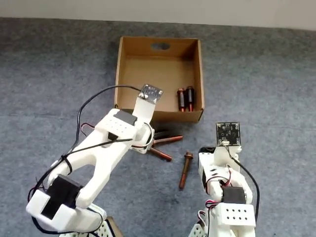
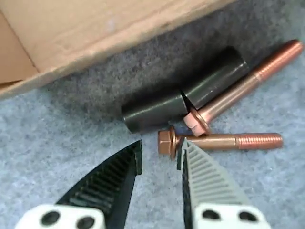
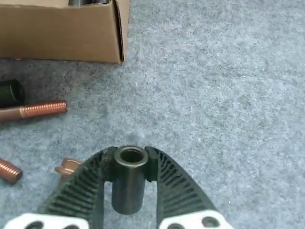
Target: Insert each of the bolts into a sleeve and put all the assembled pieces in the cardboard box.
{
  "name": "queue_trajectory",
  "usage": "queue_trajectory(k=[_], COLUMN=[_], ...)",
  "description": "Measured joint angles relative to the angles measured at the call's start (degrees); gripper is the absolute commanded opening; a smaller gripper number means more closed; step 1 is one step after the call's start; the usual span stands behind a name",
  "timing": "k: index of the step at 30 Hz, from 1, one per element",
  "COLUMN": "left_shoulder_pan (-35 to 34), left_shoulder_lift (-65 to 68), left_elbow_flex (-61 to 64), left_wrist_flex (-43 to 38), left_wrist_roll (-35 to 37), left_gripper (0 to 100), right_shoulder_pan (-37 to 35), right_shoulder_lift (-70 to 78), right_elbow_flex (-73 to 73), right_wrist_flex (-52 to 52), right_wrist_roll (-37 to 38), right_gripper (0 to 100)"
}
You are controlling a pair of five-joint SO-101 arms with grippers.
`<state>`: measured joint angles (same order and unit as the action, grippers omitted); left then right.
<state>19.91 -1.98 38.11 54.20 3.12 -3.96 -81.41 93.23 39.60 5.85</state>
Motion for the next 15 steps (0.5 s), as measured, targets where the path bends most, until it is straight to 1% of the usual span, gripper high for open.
queue_trajectory(k=[5,9,15], left_shoulder_pan=[0.44,0.18,0.26], left_shoulder_lift=[-0.09,-0.09,-0.35], left_elbow_flex=[1.85,2.29,2.2], left_wrist_flex=[-0.09,-0.09,2.81], left_wrist_roll=[0.09,-0.09,-0.26], left_gripper=[1,1,1], right_shoulder_pan=[0.0,0.0,0.0], right_shoulder_lift=[0.0,0.0,0.0], right_elbow_flex=[0.0,0.0,0.0], right_wrist_flex=[0.0,0.0,0.0], right_wrist_roll=[0.0,0.0,0.0], right_gripper=[0.7,0.7,0.7])
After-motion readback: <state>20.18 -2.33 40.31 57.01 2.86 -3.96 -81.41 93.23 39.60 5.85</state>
